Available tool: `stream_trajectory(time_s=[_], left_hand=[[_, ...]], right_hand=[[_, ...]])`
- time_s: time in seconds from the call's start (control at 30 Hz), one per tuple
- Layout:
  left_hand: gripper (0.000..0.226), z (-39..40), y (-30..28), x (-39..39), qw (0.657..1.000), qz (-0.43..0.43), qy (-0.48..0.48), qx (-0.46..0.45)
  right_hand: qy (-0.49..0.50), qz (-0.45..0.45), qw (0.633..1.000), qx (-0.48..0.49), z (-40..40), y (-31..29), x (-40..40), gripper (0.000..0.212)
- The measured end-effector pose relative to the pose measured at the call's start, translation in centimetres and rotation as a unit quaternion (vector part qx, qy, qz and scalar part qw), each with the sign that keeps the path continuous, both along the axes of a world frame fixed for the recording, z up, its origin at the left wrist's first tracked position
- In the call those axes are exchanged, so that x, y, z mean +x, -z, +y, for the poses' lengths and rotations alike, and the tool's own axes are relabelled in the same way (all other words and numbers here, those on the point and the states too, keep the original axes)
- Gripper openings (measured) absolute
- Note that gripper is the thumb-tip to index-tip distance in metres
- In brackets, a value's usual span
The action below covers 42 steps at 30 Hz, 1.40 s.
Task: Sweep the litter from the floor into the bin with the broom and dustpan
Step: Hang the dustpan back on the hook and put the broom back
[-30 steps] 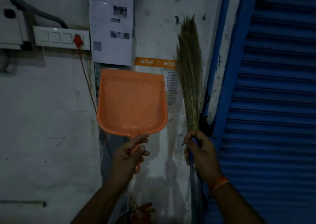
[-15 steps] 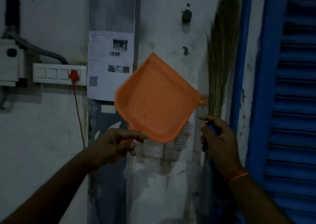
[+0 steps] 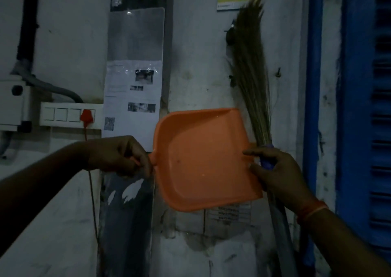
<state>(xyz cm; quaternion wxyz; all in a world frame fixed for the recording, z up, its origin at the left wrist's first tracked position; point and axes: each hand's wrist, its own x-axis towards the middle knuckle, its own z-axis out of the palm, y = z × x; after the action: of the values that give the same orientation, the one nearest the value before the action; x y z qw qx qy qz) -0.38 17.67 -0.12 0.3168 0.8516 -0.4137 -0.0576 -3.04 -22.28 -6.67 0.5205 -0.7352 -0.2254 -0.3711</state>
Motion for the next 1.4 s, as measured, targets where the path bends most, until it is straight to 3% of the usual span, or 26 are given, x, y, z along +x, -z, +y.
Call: stream_trajectory(time_s=[0.37, 0.47, 0.67, 0.77, 0.97, 1.23, 1.4], left_hand=[[0.018, -2.1, -5.2, 2.4, 0.999, -0.028, 0.008, 0.014], [0.028, -3.5, -6.2, 2.4, 0.996, -0.08, -0.006, 0.048], [0.023, -5.1, -8.4, 2.1, 0.982, -0.175, -0.033, 0.06], [0.013, -6.1, -9.2, 1.9, 0.951, -0.289, -0.095, 0.06], [0.026, -7.1, -8.7, 2.4, 0.845, -0.496, -0.196, -0.034], [0.033, -8.5, -7.5, 5.0, 0.745, -0.578, -0.3, -0.145], [0.031, -10.2, -6.6, 6.2, 0.723, -0.567, -0.336, -0.207]], right_hand=[[-0.06, -0.004, 0.998, 0.008, -4.1, -1.0, 1.0, 0.028], [-0.063, -0.01, 0.997, 0.03, -4.8, -0.8, 1.3, 0.029], [-0.071, -0.012, 0.994, 0.083, -5.4, 0.5, 2.1, 0.032], [-0.07, -0.024, 0.992, 0.099, -5.1, 0.7, 2.4, 0.031], [-0.078, -0.058, 0.984, 0.146, -4.0, 0.4, 2.8, 0.032], [-0.12, -0.058, 0.974, 0.182, -2.4, -0.4, 2.3, 0.028], [-0.129, -0.058, 0.97, 0.2, -2.2, -0.6, 2.4, 0.027]])
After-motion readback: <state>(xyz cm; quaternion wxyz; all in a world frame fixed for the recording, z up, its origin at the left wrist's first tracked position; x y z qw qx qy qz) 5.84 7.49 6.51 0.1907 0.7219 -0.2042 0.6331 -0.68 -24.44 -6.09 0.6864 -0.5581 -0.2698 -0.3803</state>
